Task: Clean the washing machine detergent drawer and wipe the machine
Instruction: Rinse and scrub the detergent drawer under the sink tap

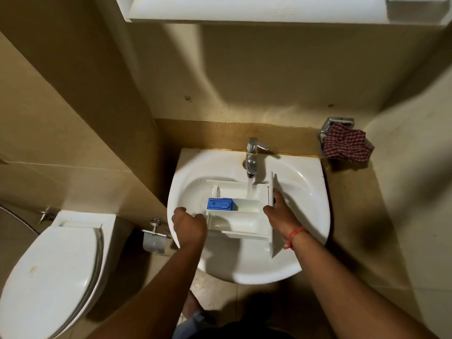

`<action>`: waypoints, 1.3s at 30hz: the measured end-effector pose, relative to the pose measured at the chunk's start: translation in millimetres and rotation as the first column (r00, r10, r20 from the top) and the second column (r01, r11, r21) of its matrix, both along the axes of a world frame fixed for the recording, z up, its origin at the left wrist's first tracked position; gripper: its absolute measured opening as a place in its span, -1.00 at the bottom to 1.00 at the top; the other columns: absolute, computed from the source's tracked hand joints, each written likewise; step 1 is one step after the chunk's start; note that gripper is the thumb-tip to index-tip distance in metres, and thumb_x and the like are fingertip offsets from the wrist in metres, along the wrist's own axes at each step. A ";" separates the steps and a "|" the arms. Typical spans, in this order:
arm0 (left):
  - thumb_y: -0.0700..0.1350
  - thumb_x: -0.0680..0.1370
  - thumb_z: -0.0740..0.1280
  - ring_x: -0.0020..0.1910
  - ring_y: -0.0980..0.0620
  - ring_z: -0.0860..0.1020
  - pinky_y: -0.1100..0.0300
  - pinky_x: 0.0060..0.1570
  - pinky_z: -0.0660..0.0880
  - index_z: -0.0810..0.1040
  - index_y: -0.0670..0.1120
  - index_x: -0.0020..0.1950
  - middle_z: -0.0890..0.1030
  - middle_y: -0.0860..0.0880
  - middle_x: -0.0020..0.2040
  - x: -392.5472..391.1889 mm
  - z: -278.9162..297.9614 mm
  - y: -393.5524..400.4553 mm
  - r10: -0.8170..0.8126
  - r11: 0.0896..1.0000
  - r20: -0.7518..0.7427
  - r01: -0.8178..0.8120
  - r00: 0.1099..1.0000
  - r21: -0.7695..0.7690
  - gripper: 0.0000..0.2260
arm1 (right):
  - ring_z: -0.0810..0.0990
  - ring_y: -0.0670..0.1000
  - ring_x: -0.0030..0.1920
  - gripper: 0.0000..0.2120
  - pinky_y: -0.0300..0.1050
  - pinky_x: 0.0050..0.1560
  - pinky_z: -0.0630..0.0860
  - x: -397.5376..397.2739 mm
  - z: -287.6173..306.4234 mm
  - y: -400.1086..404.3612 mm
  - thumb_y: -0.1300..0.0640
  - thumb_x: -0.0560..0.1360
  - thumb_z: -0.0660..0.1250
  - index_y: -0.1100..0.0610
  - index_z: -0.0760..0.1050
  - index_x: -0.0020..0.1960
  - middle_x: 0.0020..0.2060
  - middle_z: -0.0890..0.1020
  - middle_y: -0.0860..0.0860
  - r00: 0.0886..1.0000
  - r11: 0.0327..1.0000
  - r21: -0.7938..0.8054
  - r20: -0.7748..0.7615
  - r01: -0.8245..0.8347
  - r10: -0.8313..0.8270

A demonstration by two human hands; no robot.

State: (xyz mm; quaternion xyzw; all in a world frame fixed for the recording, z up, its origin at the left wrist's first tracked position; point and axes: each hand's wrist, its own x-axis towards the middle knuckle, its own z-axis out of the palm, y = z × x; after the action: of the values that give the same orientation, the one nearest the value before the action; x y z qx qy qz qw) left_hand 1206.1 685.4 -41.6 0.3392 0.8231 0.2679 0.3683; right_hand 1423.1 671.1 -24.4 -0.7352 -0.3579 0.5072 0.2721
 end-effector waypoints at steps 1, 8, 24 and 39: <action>-0.21 0.52 0.31 0.21 -0.21 0.50 0.09 0.14 0.42 0.36 -0.24 0.36 0.50 -0.22 0.26 -4.3 -1.8 5.9 -0.125 0.992 0.002 0.125 0.992 -0.029 -0.58 | 0.61 0.02 -0.04 -0.41 -0.13 -0.14 0.49 0.9 0.1 -0.1 0.25 0.51 0.15 -0.14 0.19 0.48 0.12 0.61 -0.01 1.000 1.000 0.004 -0.007 0.003 -0.003; -0.05 0.59 0.29 0.15 -0.15 0.53 0.09 0.00 0.46 0.34 -0.15 0.35 0.52 -0.17 0.21 -7.1 -9.3 25.3 -0.570 0.762 0.196 0.603 0.798 -0.236 -0.62 | 0.63 0.06 0.07 -0.35 0.01 0.13 0.56 5.3 -2.2 0.4 0.30 0.51 0.15 -0.12 0.16 0.52 0.19 0.61 -0.01 0.998 1.000 0.000 -0.068 -0.018 0.018; -0.24 0.54 0.32 0.05 -0.09 0.58 0.10 0.06 0.50 0.56 -0.08 0.13 0.63 -0.10 0.04 -16.3 -15.7 30.9 -0.575 0.768 0.324 0.633 0.751 -0.103 -0.81 | 0.42 0.17 0.32 -0.62 -0.01 0.35 0.35 -42.1 9.6 26.9 0.30 0.51 0.17 0.19 0.43 0.32 0.27 0.45 0.13 0.524 0.822 -0.006 0.767 -0.570 0.369; -0.20 0.58 0.26 0.22 -0.10 0.52 0.25 0.09 0.38 0.42 -0.19 0.29 0.54 -0.11 0.26 -13.3 -25.2 36.2 -0.737 0.663 0.054 0.736 0.674 -0.137 -0.71 | 0.49 0.19 0.29 -0.63 0.04 0.23 0.44 -69.1 6.7 65.4 0.14 0.56 0.18 0.13 0.45 0.35 0.28 0.49 0.11 0.272 0.637 -0.544 0.604 -0.547 0.749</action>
State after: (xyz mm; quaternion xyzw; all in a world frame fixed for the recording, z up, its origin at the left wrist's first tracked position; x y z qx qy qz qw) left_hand 1192.8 721.5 -66.8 0.6155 0.6343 0.0340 0.4665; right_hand 1354.0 736.5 -17.7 -0.6888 -0.6464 0.2281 -0.2359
